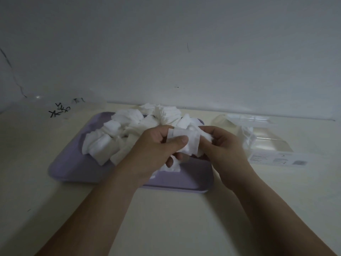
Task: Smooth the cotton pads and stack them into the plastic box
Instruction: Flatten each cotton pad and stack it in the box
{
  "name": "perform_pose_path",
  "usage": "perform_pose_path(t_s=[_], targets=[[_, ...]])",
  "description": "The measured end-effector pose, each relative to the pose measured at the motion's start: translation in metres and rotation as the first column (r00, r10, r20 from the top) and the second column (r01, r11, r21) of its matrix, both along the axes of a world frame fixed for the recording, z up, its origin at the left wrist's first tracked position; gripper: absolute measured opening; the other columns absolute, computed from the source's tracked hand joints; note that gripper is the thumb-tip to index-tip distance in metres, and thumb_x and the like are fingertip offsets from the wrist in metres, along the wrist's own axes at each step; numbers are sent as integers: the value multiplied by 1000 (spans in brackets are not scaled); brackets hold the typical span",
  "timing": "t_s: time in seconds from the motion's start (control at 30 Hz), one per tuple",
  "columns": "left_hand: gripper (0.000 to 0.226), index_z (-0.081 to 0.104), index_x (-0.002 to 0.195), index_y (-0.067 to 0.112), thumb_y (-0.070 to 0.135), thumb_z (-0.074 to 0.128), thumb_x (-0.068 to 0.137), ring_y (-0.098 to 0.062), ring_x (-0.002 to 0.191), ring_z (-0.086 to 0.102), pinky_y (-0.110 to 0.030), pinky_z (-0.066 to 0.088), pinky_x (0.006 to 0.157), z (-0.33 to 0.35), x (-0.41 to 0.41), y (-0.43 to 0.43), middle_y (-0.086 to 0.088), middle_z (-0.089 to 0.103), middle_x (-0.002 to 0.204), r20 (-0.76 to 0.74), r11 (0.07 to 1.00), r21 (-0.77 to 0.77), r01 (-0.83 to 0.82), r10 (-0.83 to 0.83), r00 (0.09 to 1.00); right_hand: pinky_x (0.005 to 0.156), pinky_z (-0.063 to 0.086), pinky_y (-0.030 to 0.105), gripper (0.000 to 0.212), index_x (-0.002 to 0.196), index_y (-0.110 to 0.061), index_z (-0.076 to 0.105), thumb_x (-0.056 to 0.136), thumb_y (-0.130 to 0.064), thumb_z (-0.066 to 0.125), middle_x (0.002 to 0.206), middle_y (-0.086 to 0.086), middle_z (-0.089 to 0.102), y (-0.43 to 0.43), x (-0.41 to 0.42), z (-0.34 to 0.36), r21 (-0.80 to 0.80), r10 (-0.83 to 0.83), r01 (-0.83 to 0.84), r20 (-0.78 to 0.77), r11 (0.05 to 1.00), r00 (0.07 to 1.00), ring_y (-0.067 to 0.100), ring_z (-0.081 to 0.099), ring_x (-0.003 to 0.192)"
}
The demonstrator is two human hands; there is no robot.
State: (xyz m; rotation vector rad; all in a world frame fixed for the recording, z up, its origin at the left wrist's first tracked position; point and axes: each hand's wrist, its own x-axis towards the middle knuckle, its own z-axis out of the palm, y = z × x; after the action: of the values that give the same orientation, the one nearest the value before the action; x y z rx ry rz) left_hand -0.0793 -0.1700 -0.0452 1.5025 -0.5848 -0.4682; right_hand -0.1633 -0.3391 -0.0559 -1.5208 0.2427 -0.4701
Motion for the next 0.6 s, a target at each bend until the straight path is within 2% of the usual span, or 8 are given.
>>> perform_pose_path(t_s=[0.07,0.17,0.27,0.33,0.4,0.43,0.6], targets=[[14,78,104,11,11,65,101,-11,60,57,-23,43,52,0,2,3,-4,71,75,22,999,19,46,-47,999,75,65,40,11,99,-16,81,90,-11,78,94,17,79,-3,0,1,5,26,-26,4,1000,1000,27,76,83],[19,78,109,14,7,62,102,-8,57,56,-21,43,54,2,1,3,-3,72,76,82,992,76,105,-111,990,67,60,28,30,104,-12,81,85,11,74,93,12,80,-6,1,-1,-15,46,-46,-9,999,999,20,75,79],[10,74,99,10,2,71,94,-7,57,64,-14,43,49,0,-2,-2,-2,75,75,83,999,40,15,-19,996,67,60,28,42,108,-8,78,81,22,68,99,12,80,-7,3,-4,10,10,-10,-12,1000,1000,19,76,82],[9,71,95,7,6,78,90,-13,61,66,-19,46,51,-3,-1,-4,-7,75,76,69,997,16,-73,72,995,71,62,34,40,115,-3,74,85,22,65,101,14,80,-9,4,-6,62,20,-20,0,998,1000,25,78,88],[13,72,95,6,12,81,88,-20,70,67,-29,52,60,-6,1,-5,-16,76,84,89,991,12,-132,130,988,78,64,40,37,118,-2,73,91,20,60,102,15,80,-9,5,-8,62,46,-46,11,997,999,30,78,92],[13,73,94,8,15,82,89,-23,73,67,-34,53,63,-8,2,-5,-19,76,88,103,989,17,-150,147,984,80,64,40,35,118,-3,73,93,18,60,102,15,80,-9,4,-8,51,58,-59,17,997,998,31,78,94],[11,76,89,13,19,84,86,-24,74,62,-33,54,63,-10,4,-4,-28,68,93,149,979,13,-202,198,969,77,63,33,27,119,-4,72,99,9,58,102,12,81,-3,2,-3,64,98,-100,34,993,995,25,78,94]])
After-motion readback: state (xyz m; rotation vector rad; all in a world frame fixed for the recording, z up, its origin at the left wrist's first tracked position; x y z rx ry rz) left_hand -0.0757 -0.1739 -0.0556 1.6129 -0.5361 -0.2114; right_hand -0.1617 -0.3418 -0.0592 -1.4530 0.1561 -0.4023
